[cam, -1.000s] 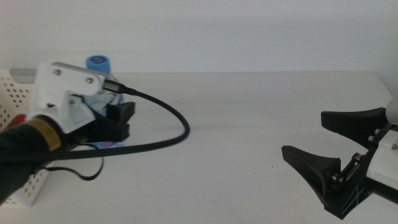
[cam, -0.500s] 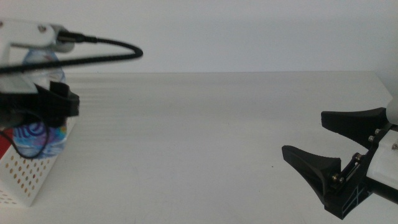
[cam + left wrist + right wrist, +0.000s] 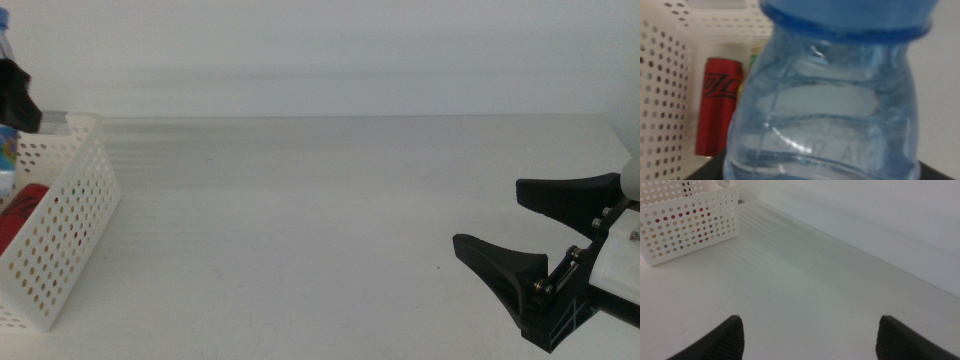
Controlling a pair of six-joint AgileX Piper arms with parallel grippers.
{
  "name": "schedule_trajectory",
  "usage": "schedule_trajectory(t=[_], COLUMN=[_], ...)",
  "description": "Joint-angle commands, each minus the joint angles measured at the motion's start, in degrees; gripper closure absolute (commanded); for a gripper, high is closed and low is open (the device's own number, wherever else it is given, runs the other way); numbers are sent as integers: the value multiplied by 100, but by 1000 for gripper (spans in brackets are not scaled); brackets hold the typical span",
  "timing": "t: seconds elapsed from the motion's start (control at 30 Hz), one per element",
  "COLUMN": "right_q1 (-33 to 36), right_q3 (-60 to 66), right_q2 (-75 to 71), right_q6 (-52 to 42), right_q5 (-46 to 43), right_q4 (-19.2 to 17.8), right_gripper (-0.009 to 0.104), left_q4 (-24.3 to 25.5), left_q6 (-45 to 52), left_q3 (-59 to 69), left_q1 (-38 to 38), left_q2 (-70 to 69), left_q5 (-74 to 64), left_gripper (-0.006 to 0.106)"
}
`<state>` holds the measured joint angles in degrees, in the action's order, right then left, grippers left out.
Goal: Use arms to grab the bottles and put them into the dustbin to the left of the table.
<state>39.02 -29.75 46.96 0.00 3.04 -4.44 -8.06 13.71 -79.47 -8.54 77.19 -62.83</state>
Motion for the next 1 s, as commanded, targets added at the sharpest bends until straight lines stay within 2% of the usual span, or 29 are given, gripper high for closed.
schedule_trajectory(t=[0.0,0.3,0.47,0.6,0.77,0.87,0.97], right_q1=[21,21,21,21,21,21,21], right_q3=[-158,-158,-158,-158,-158,-158,-158], right_q2=[-46,-46,-46,-46,-46,-46,-46], right_q6=[-30,-30,-30,-30,-30,-30,-30], right_q5=[-402,-402,-402,-402,-402,-402,-402], right_q4=[-18,-18,-18,-18,-18,-18,-18], right_gripper=[25,25,25,25,25,25,25], left_q4=[-200,-214,-184,124,208,208,248], left_q6=[165,434,720,750,750,750,757], left_q3=[-640,-1826,-1883,-1883,-1883,-1883,-1883], left_q1=[-166,-789,-843,-843,-843,-836,-825], left_q2=[130,1497,2101,2568,3022,3214,3309], left_q5=[-81,-754,-895,-820,-652,-633,-633], left_gripper=[106,106,106,106,105,102,92])
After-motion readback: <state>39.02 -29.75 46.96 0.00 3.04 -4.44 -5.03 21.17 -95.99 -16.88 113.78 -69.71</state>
